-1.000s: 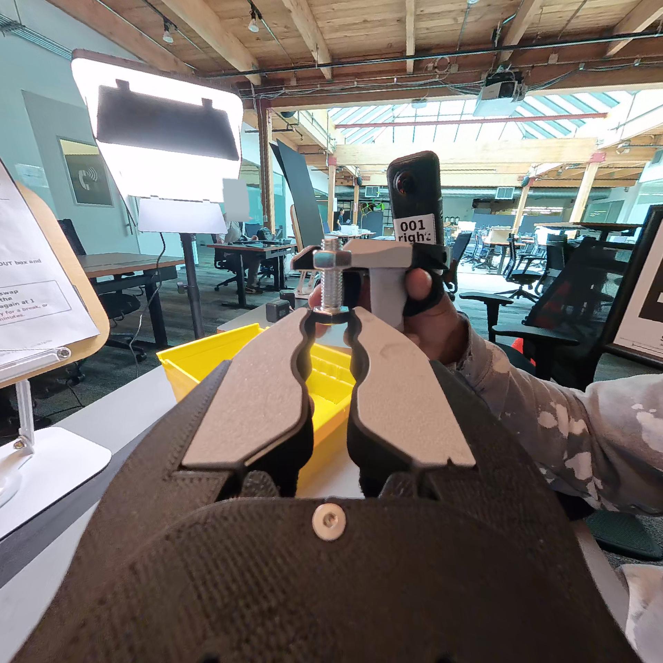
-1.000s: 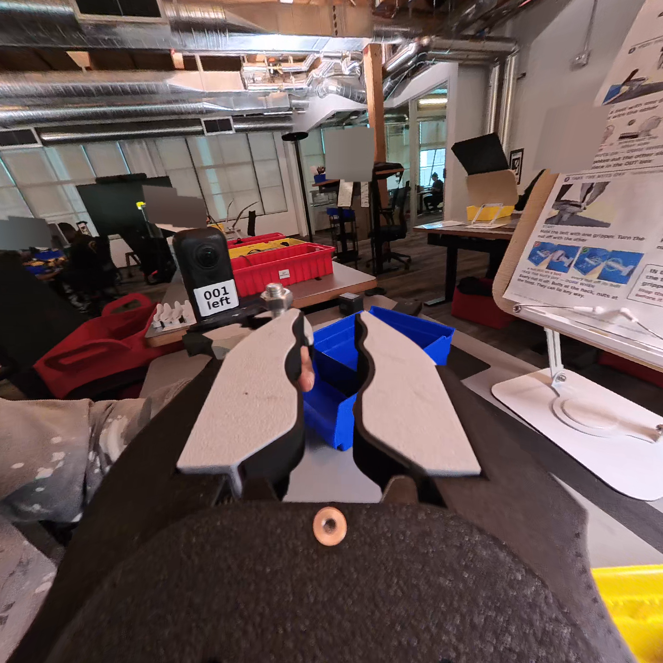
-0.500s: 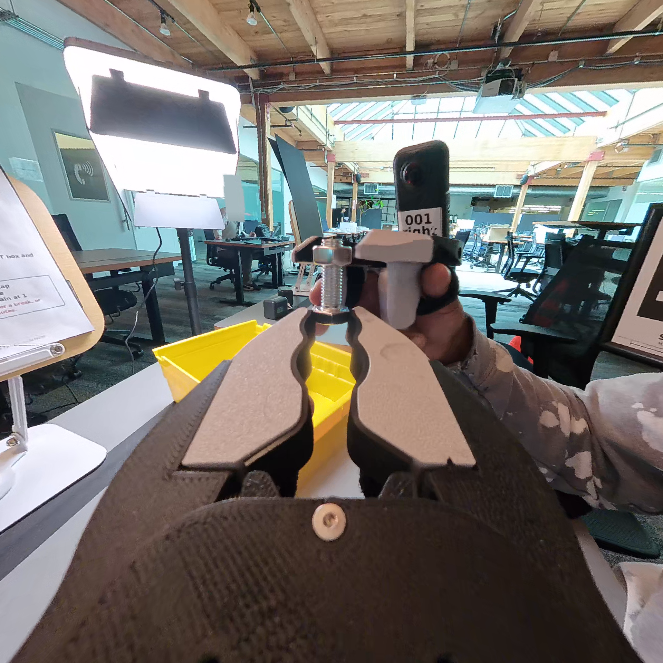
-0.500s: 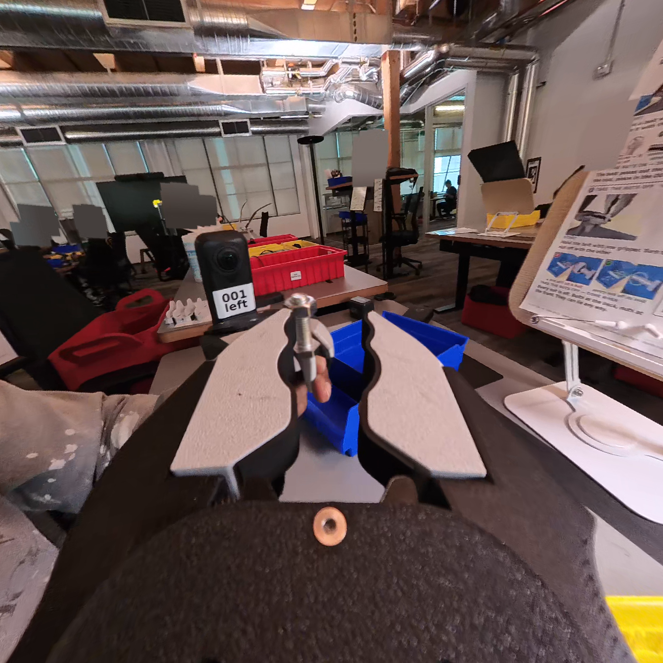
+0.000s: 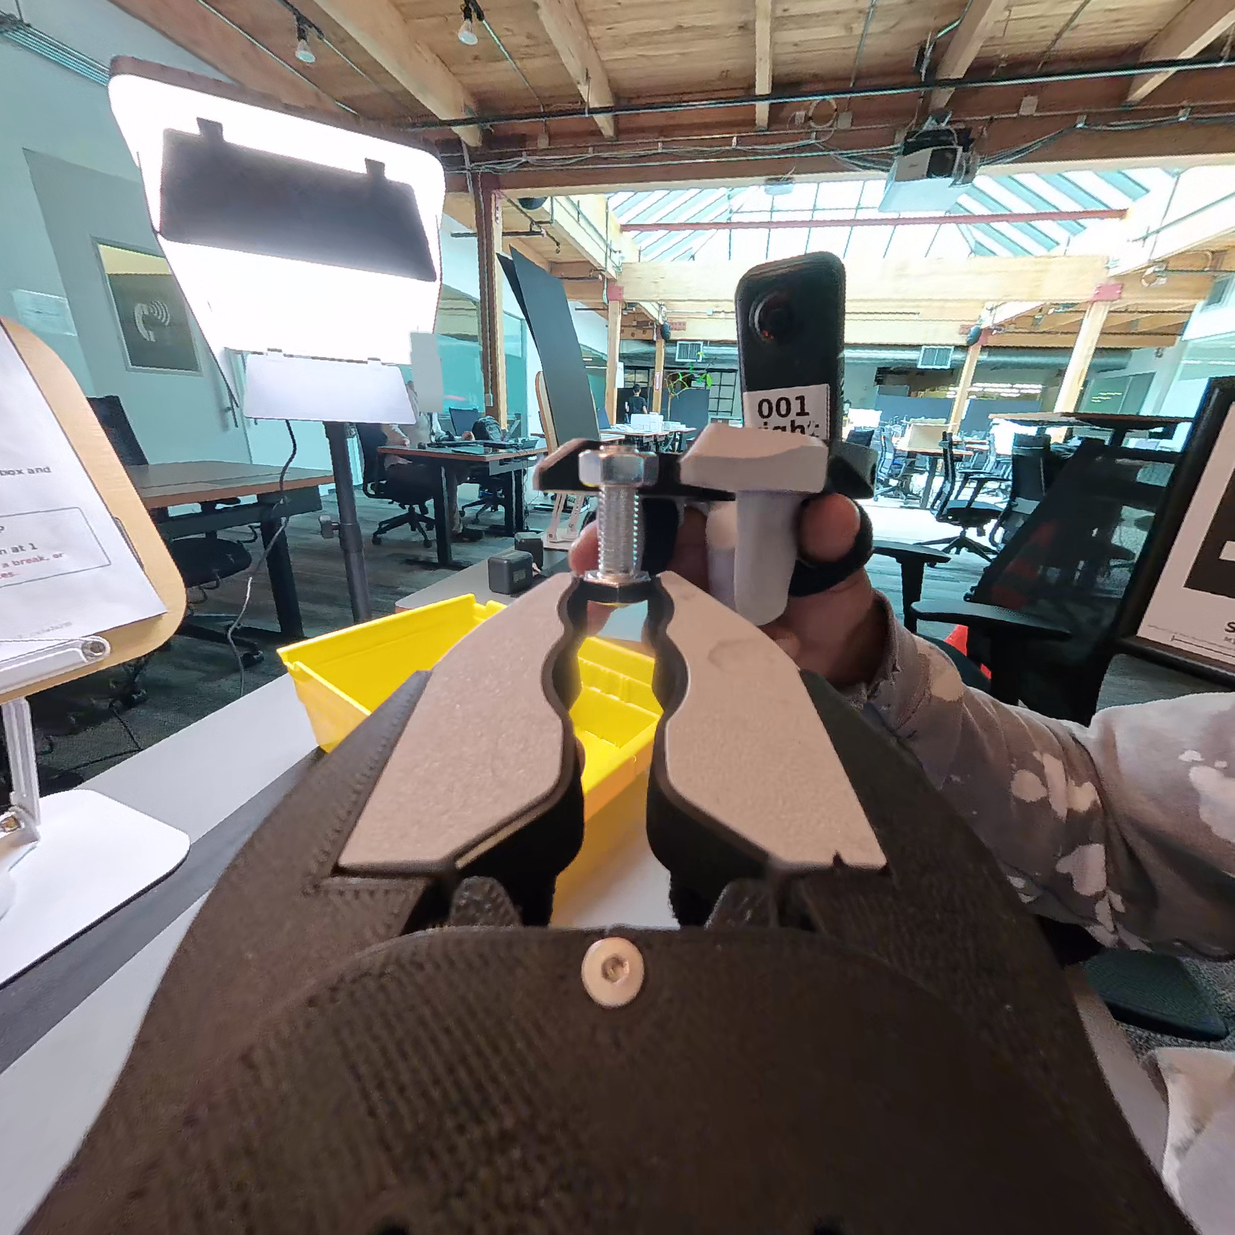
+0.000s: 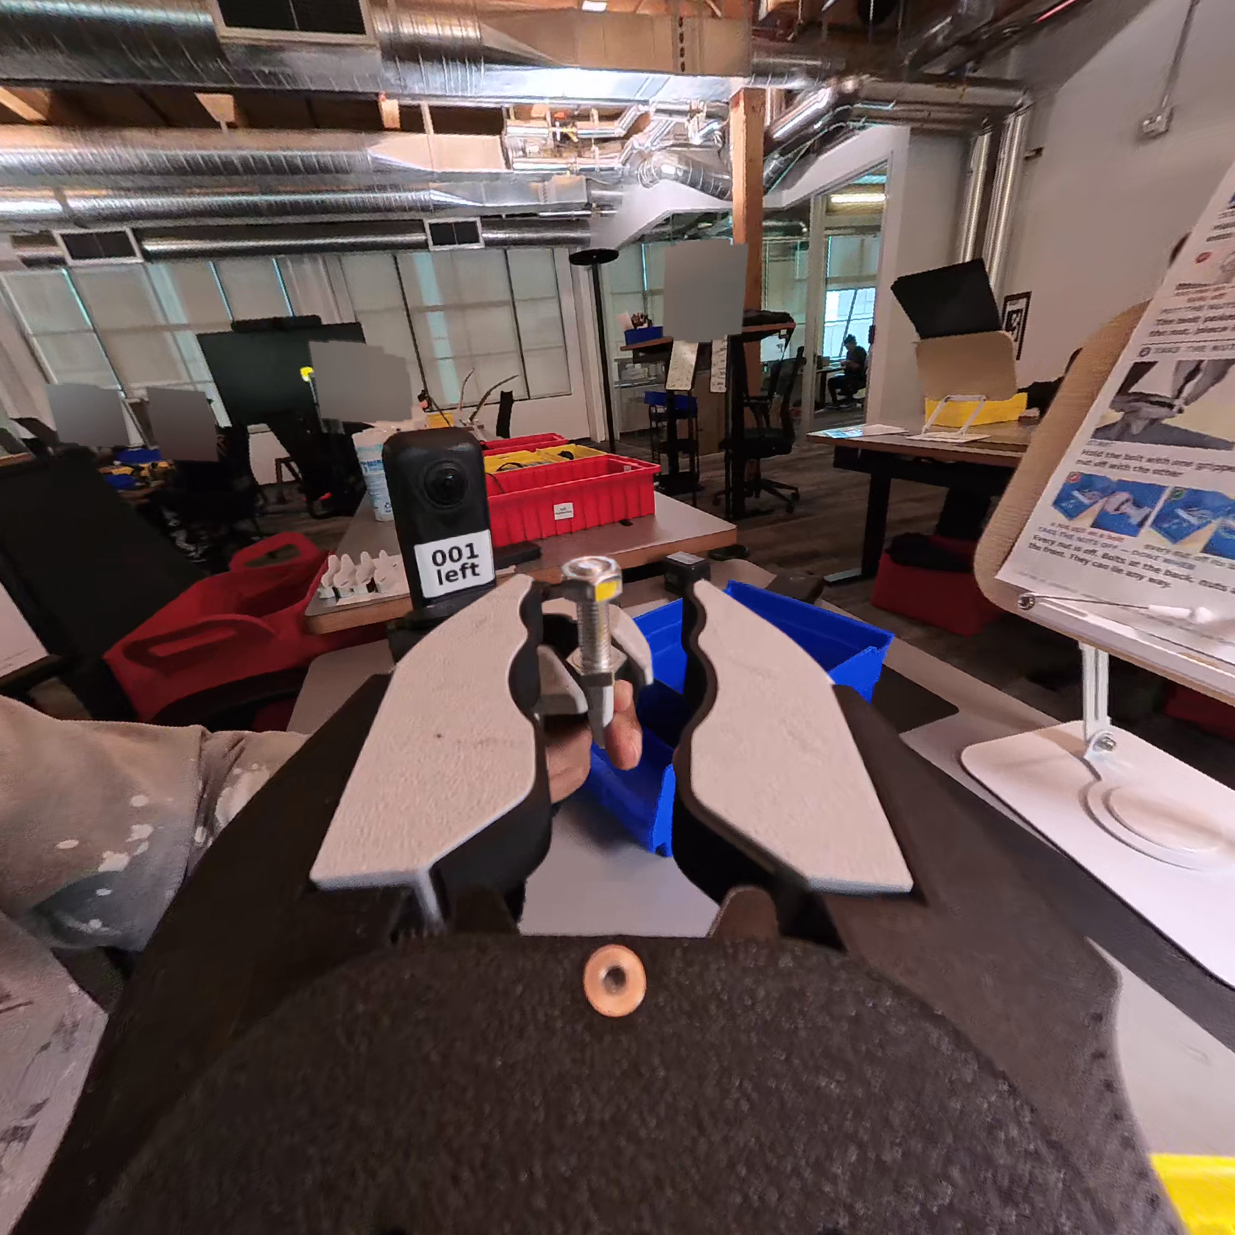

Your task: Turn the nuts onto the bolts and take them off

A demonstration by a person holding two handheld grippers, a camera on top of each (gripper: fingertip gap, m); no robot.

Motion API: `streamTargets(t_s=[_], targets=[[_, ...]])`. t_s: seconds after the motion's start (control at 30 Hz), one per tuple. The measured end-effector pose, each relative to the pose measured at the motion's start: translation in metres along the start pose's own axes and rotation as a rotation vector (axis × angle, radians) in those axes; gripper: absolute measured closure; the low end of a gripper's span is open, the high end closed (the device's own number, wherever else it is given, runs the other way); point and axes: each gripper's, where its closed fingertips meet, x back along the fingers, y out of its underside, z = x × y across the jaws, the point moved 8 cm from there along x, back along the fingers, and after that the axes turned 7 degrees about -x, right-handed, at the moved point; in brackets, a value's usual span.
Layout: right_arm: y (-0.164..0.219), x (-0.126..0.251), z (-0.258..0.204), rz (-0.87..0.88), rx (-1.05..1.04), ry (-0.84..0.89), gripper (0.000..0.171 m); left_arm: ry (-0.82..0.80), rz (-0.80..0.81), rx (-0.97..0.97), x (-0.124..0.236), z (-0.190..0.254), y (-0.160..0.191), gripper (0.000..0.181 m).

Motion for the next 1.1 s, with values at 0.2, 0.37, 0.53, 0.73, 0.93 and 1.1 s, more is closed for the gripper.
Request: streamTargets(t_s=[0.2,0.37,0.53,0.73,0.93,1.1], targets=[[-0.004,0.009,0.014,0.05,-0.018,0.067,0.147,0.004,0.026,0.015,0.004,-0.002,-0.004,0.163],[-0.004,0.008,0.008,0.037,-0.017,0.023,0.137,-0.005,0.016,0.008,0.003,-0.003,-0.002,0.163],[-0.001,0.002,0.005,0.019,-0.013,0.008,0.133,0.005,0.015,0.009,0.0,0.001,0.0,0.163],[-0.008,0.014,0.014,0.066,-0.01,0.055,0.139,0.005,0.034,0.01,0.001,0.001,-0.003,0.163],[-0.002,0.003,0.003,0.031,0.023,0.015,0.132,-0.002,0.04,0.024,-0.002,0.004,0.002,0.163],[-0.008,0.015,0.018,0.093,-0.03,0.064,0.144,-0.007,0.06,0.026,0.0,0.003,0.0,0.163]])
